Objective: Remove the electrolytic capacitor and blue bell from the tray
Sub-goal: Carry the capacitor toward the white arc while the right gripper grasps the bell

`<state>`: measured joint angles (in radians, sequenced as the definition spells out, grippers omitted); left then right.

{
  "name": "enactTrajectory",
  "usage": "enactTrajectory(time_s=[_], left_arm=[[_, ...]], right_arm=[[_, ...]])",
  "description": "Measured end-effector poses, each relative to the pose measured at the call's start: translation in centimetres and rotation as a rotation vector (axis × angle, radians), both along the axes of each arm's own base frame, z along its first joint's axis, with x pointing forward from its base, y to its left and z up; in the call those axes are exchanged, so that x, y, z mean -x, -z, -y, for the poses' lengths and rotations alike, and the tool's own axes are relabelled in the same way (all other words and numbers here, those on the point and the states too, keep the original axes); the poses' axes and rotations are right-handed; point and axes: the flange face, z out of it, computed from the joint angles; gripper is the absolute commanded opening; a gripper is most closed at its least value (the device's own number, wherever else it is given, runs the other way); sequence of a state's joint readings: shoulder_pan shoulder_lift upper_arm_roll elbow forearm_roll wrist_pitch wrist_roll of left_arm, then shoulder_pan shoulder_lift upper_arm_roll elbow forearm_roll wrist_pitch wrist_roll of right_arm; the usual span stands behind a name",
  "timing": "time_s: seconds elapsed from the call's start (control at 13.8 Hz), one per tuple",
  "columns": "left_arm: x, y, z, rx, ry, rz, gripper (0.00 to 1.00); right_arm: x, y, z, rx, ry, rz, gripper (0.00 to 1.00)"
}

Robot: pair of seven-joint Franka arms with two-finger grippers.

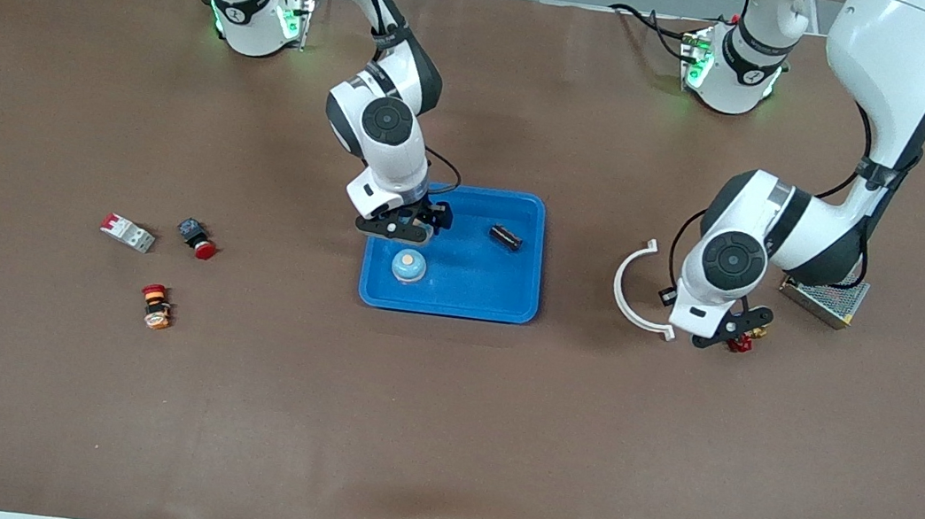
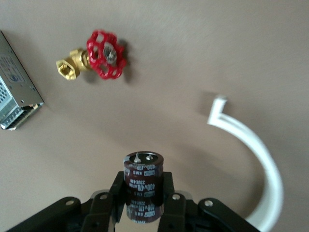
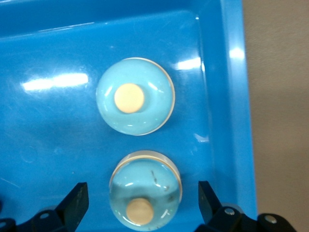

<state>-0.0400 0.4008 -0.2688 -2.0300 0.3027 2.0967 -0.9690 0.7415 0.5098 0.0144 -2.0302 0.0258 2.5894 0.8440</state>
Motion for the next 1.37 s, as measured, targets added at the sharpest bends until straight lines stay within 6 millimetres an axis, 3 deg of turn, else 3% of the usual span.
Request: enactTrajectory(time_s=[0.14, 0.22, 0.36, 0.51, 0.58, 0.65, 0.72, 0.79, 1.08, 1.37], left_arm=[[1.6, 2.4, -0.9, 0.018, -0.006, -0.014, 0.00], [2.7, 3.8, -1.2, 0.026, -0.004, -0.026, 0.00], [4.3, 6.1, -1.5, 0.051, -0.003, -0.030, 0.00], [4.6, 6.0, -2.1, 0.073, -0.018, -0.003, 0.00], [4.8, 6.0, -2.2, 0.081, -0.020, 0.008, 0.18], [4.9, 5.9, -2.3, 0.085, -0.021, 0.016, 0.54], [5.0, 5.9, -2.3, 0.087, -0.021, 0.019, 0.81], [5.0, 6.0, -2.3, 0.090, -0.021, 0.022, 1.00], [4.9, 6.5, -2.7, 0.102, -0.031, 0.034, 1.00], [2.5, 4.2, -1.9, 0.121, -0.032, 0.101, 1.00]], right_arm=[[0.0, 0.3, -0.3, 0.000, 0.003, -0.001, 1.00], [0.0, 0.5, -0.4, 0.001, 0.002, -0.002, 0.91], [0.1, 0.5, -0.7, 0.001, -0.003, -0.002, 0.89], [0.4, 0.5, -0.9, 0.001, -0.008, -0.002, 0.74], [0.5, 0.6, -1.0, 0.001, -0.010, -0.002, 0.62], [0.6, 0.6, -1.2, 0.002, -0.013, -0.003, 0.41], [0.7, 0.6, -1.3, 0.002, -0.016, -0.003, 0.17], [0.7, 0.5, -1.3, 0.004, -0.016, -0.004, 0.00], [0.7, 0.5, -1.2, 0.005, -0.012, -0.005, 0.00], [-0.2, -0.6, -0.7, 0.026, 0.002, -0.020, 0.00]])
